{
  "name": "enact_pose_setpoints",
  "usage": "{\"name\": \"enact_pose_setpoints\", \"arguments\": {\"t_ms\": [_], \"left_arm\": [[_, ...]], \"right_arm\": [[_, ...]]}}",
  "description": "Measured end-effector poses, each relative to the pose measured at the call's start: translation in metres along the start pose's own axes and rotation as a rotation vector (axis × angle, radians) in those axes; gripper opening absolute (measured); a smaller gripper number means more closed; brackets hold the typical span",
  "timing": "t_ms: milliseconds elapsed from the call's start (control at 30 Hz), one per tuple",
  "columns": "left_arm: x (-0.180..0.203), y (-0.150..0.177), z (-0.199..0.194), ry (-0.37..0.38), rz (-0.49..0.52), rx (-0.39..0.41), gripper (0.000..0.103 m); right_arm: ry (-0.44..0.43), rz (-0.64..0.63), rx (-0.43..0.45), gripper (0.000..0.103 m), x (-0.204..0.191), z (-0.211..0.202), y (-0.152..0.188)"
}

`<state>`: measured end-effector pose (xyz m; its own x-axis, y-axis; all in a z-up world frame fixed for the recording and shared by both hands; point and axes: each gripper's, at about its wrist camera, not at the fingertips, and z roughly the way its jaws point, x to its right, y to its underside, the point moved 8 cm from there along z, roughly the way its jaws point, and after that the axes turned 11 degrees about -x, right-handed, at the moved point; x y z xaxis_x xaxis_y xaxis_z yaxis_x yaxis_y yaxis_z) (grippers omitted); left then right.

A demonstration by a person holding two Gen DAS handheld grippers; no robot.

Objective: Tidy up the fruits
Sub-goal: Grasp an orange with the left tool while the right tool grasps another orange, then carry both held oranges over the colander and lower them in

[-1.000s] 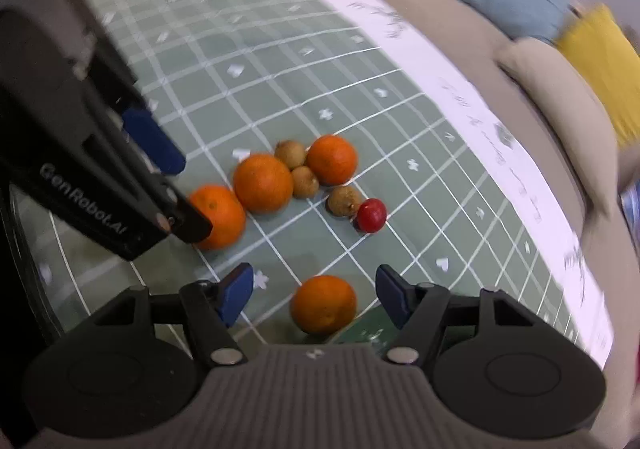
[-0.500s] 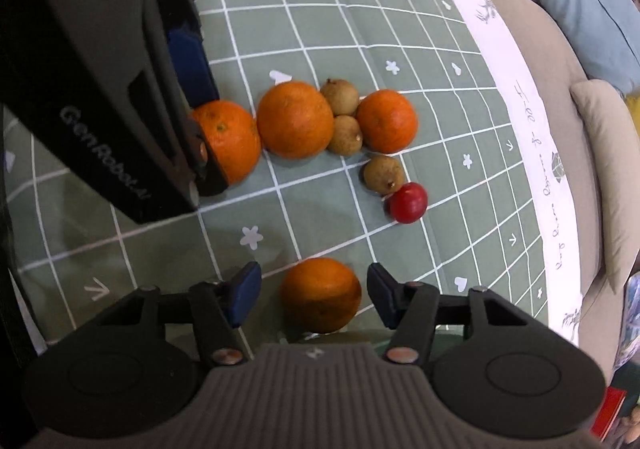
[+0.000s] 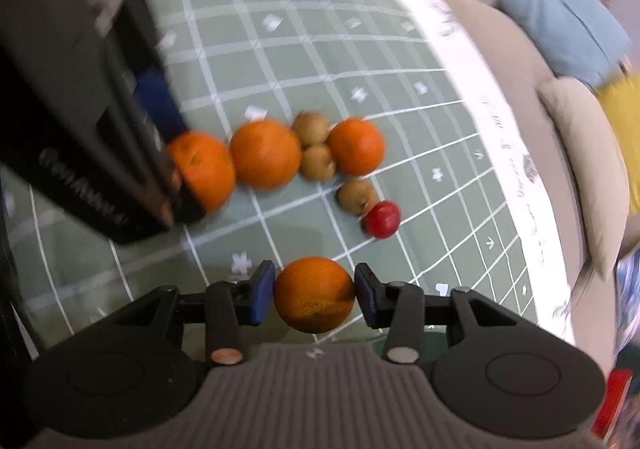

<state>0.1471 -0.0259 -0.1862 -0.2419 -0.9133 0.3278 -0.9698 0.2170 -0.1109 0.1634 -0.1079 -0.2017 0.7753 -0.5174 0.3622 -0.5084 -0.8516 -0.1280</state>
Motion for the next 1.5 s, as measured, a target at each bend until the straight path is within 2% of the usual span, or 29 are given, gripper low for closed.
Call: {"name": "enact_pose_setpoints", "arguments": {"t_ms": [200,367,667,933,1167,1300,1500], "left_arm": [[0.001,0.010,-0.027,0.011,-0.034,0.066,0.047],[0.011,0.013,-0.048,0.015,-0.049,0.121,0.047],[0.052,0.012,-0.075,0.034,0.009,0.177,0.047],[0.109,-0.001,-0.073,0.042,0.125,0.179,0.047],[0.157,-0.006,-0.045,0.029,0.266,0.121,0.047],[0.172,-0.010,-0.026,0.007,0.316,0.085,0.047],[0.175,-0.017,-0.008,-0.012,0.323,0.053,0.047]], "right_arm": [[-0.069,0.210,0.124,0.040,0.011,-0.039,0.001],[-0.132,0.327,0.181,0.040,0.012,-0.062,0.009],[-0.139,0.503,0.243,0.040,0.033,-0.098,0.044],[-0.082,0.632,0.204,0.040,0.063,-0.098,0.102],[-0.099,0.780,0.127,0.040,0.075,-0.074,0.151],[-0.094,0.808,0.093,0.040,0.071,-0.059,0.159],[-0.105,0.816,0.077,0.040,0.071,-0.044,0.166]]}}
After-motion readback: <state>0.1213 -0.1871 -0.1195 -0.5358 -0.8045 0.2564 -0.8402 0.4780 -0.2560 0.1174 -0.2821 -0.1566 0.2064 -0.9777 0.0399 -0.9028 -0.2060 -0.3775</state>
